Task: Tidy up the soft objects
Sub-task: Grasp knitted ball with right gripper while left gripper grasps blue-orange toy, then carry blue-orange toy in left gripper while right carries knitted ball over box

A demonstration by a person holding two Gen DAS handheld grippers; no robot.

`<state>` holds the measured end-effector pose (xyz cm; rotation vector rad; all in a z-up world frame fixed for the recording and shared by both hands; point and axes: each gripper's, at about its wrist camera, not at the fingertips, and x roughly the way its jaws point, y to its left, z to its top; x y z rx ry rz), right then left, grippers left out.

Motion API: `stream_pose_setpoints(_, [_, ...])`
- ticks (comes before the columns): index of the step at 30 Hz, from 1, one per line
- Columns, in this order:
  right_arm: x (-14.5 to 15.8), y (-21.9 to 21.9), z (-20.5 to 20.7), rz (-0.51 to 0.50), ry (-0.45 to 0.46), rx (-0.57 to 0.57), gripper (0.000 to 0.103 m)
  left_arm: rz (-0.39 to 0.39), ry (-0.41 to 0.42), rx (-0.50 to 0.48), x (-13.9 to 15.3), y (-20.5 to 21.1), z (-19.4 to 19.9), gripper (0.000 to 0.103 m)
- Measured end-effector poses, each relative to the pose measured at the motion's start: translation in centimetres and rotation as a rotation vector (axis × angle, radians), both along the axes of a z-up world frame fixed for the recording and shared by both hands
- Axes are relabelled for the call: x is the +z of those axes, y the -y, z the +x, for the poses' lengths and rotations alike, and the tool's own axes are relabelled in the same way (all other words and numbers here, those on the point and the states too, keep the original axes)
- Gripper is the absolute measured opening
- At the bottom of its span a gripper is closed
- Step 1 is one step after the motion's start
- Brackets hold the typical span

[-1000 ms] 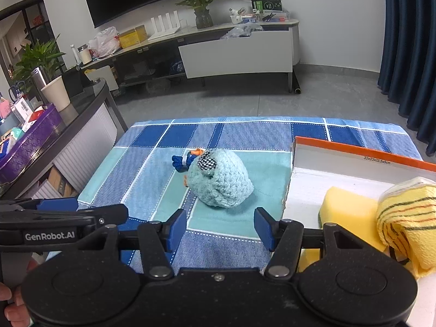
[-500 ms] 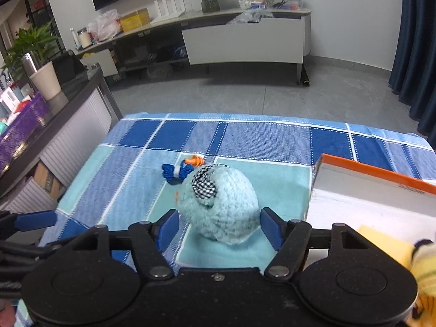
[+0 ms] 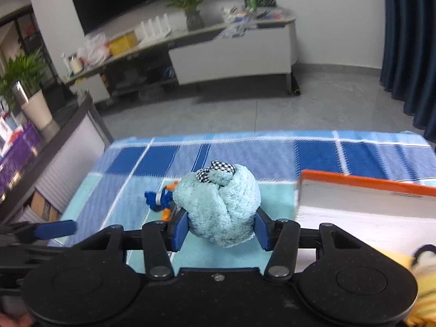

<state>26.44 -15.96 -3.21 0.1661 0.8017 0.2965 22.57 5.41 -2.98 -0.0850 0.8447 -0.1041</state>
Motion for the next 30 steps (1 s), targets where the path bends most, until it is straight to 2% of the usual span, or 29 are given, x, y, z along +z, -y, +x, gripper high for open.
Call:
stream_pose_setpoints(2, [0.9, 0.7, -0.9, 0.005, 0.029, -0.005, 0.061, 0.0, 0.006, -0.007, -0.4, 0.8, 0.6, 0.096])
stream_pose_setpoints(4, [1.6, 1.4, -1.8, 0.014, 0.053, -0.013, 0.062, -0.005, 0.01, -0.021, -0.9, 1.6, 1.0, 0.087])
stream_pose_setpoints(6, [2.1, 2.1, -2.6, 0.028, 0.068, -0.017, 0.062, 0.006, 0.009, -0.036, -1.4, 2.5, 1.5, 0.072])
stream_pose_setpoints(10, [2.7, 3.2, -3.7, 0.051, 0.09, -0.028, 0.062, 0.029, 0.029, -0.05, -2.3, 3.6, 1.7, 0.064])
stream_pose_setpoints(12, [2.7, 3.6, -4.1, 0.06, 0.091, -0.031, 0.062, 0.054, 0.055, -0.044, -2.5, 3.9, 1.6, 0.053])
stream_pose_setpoints(17, [2.7, 4.5, -4.7, 0.093, 0.095, -0.041, 0.062, 0.082, 0.083, -0.063, -2.5, 4.3, 1.4, 0.041])
stream_pose_setpoints(20, [2.9, 4.9, -4.8, 0.098, 0.103, -0.052, 0.062, 0.11, 0.107, -0.086, -2.5, 4.7, 1.0, 0.012])
stream_pose_setpoints(25, [3.2, 5.4, -5.3, 0.107, 0.112, -0.065, 0.063, 0.096, 0.135, -0.094, -2.1, 4.9, 0.2, 0.01])
stream_pose_setpoints(30, [3.6, 5.4, -6.1, 0.105, 0.119, -0.052, 0.063, 0.094, 0.18, -0.089, -0.3, 4.9, -1.4, 0.01])
